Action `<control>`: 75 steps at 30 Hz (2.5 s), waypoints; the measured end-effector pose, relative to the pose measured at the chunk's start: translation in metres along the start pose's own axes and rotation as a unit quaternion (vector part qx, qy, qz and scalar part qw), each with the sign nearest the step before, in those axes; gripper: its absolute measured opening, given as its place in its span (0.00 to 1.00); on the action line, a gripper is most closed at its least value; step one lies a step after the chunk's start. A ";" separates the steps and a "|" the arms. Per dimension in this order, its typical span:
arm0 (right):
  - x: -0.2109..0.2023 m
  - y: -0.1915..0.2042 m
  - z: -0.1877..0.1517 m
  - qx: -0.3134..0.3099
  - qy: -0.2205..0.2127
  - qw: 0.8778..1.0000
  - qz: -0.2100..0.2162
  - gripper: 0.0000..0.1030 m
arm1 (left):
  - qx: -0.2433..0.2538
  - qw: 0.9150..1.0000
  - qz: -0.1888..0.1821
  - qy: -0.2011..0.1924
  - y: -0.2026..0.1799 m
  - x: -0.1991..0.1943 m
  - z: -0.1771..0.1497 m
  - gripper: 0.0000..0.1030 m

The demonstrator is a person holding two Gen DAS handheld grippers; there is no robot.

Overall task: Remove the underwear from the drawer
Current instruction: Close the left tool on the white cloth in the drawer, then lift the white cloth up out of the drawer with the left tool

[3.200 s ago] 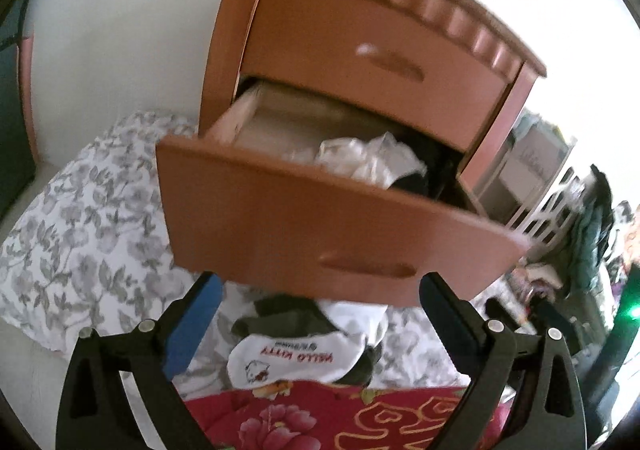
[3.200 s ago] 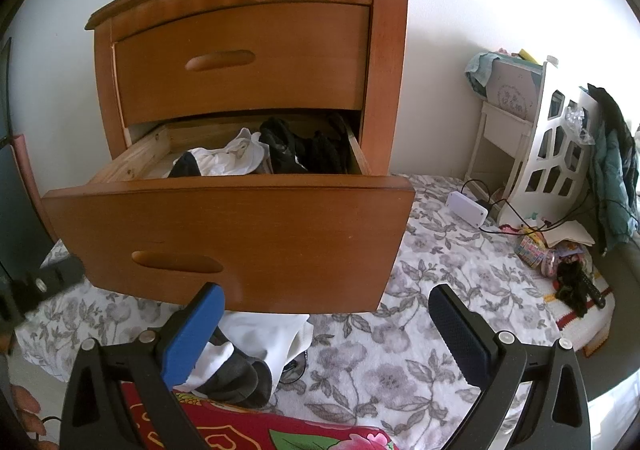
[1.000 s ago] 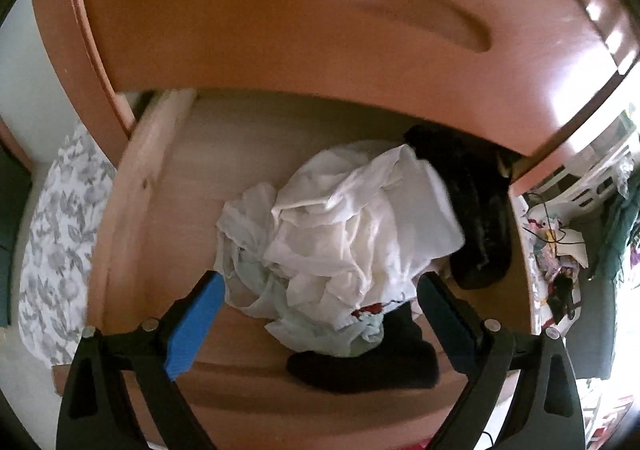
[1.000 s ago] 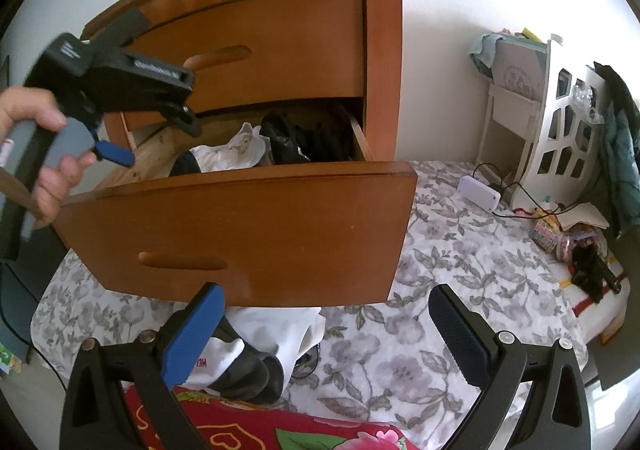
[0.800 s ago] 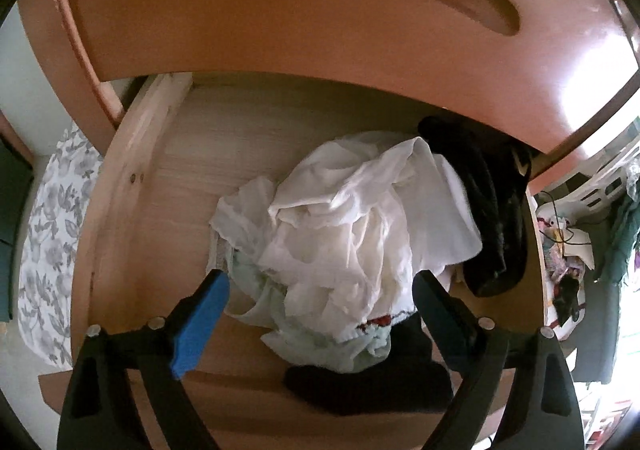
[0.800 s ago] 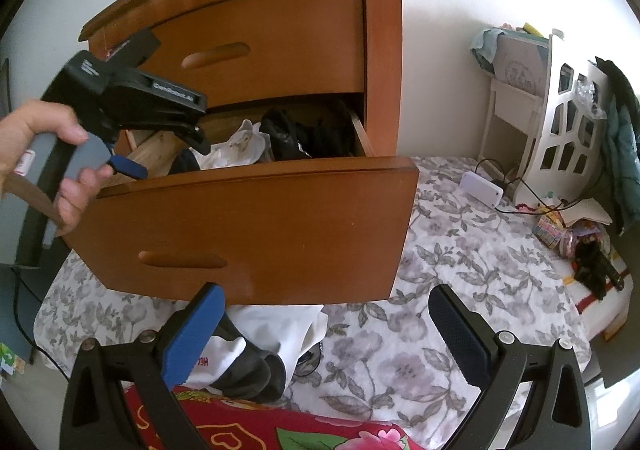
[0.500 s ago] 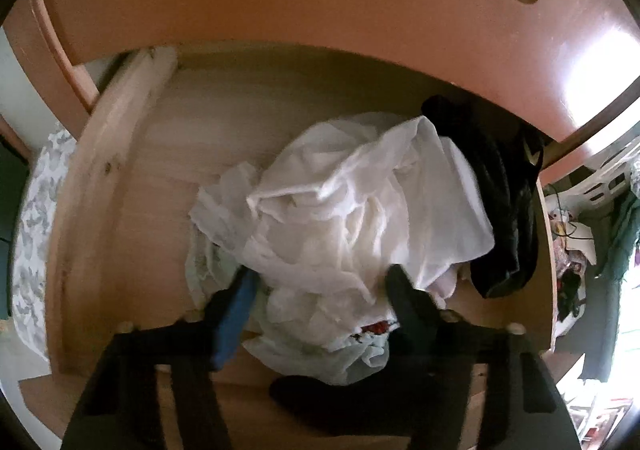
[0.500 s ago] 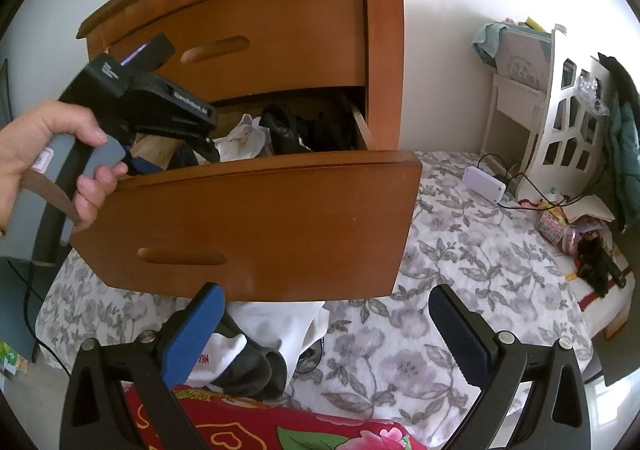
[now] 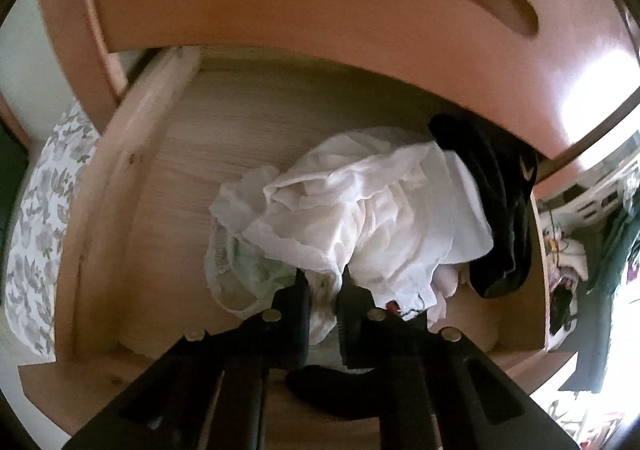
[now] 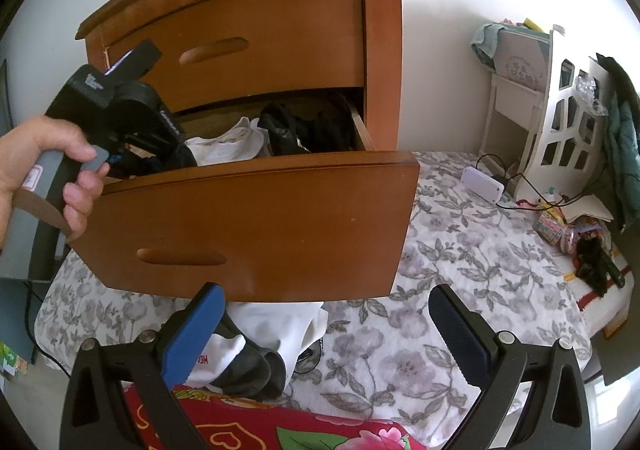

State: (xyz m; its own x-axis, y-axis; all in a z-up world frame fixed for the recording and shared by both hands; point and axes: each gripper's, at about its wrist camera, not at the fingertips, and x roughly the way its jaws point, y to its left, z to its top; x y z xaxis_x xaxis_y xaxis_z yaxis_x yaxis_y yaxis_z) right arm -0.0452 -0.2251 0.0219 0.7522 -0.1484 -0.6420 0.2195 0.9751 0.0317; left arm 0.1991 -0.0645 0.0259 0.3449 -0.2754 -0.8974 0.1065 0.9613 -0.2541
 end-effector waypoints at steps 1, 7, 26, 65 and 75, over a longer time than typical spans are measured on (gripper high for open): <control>0.000 0.000 0.000 0.000 0.000 1.000 0.000 1.00 | -0.003 1.000 0.000 -0.006 0.003 -0.004 -0.001 0.10; -0.001 0.000 0.000 -0.002 0.000 1.000 -0.004 1.00 | -0.014 0.999 -0.007 -0.038 0.011 -0.028 0.000 0.09; -0.002 0.003 0.000 -0.006 -0.004 1.000 -0.016 1.00 | 0.017 0.987 -0.032 -0.155 0.025 -0.101 -0.014 0.09; -0.003 0.003 0.000 -0.010 0.000 1.000 -0.019 1.00 | 0.079 0.982 -0.051 -0.164 0.003 -0.140 -0.019 0.10; -0.002 0.003 0.000 -0.007 0.001 1.000 -0.018 1.00 | 0.057 0.995 -0.039 -0.073 0.016 -0.081 -0.027 0.12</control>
State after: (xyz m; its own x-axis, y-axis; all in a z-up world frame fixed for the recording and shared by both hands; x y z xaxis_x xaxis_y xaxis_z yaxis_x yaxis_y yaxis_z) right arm -0.0456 -0.2220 0.0234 0.7423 -0.1836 -0.6445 0.2375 0.9714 -0.0033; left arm 0.1473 -0.0261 0.0846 0.4625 -0.3553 -0.8123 0.2408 0.9321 -0.2706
